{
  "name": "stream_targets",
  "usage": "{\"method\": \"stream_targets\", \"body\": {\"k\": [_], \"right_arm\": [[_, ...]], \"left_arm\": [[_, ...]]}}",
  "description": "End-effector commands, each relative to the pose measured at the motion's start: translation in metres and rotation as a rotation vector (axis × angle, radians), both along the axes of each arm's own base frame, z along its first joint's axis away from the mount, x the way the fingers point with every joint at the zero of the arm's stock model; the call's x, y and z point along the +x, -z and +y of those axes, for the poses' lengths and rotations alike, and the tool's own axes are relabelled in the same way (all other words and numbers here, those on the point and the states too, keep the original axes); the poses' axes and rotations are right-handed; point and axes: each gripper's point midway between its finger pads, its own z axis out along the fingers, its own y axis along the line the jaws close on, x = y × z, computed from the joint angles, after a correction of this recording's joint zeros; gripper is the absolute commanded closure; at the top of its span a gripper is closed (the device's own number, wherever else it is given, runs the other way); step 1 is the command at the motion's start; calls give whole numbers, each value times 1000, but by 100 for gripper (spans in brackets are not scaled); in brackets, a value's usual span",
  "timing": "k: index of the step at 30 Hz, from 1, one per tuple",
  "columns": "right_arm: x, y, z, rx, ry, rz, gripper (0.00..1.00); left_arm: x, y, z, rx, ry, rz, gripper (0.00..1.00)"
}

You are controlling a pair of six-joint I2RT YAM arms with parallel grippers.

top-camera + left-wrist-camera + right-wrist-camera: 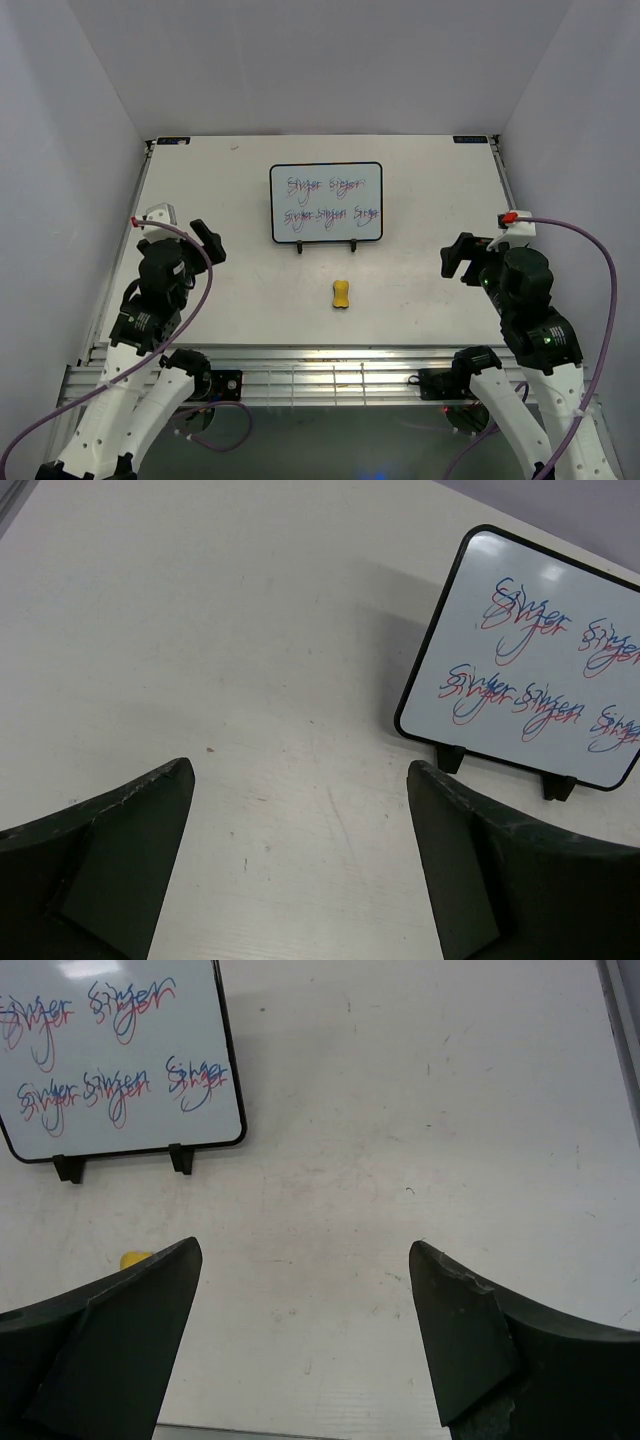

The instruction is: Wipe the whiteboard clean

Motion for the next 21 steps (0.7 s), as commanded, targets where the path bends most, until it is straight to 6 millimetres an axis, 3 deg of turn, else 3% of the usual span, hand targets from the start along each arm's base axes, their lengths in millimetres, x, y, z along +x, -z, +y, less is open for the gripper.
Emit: {"method": "stream_targets", "body": {"k": [1, 6, 11, 15, 16, 17, 18, 19, 21], "right_arm": [[6, 0, 3, -4, -11, -16, 10], [7, -2, 3, 1, -9, -32, 10], [7, 6, 10, 28, -42, -64, 10], [2, -2, 30, 53, -170, -133, 10], [2, -5, 33, 58, -188, -149, 10], [0, -3, 39, 66, -225, -146, 10], [-2, -4, 45, 74, -256, -146, 10], [-2, -4, 47, 78, -269, -147, 10], [-3, -3, 52, 78, -303, -138, 10]], "left_arm": [[1, -8, 0, -6, -10, -6, 2], [7, -4, -3, -4, -3, 23, 2], [23, -7, -27, -32, 99, 31, 2], [46, -34, -80, -88, 355, -44, 2], [58, -24, -92, -99, 395, 2, 2], [58, -46, -115, -151, 508, -13, 2], [60, -50, -128, -181, 571, 12, 2], [70, -43, -142, -207, 626, 63, 2], [77, -72, -163, -255, 739, -13, 2]]}}
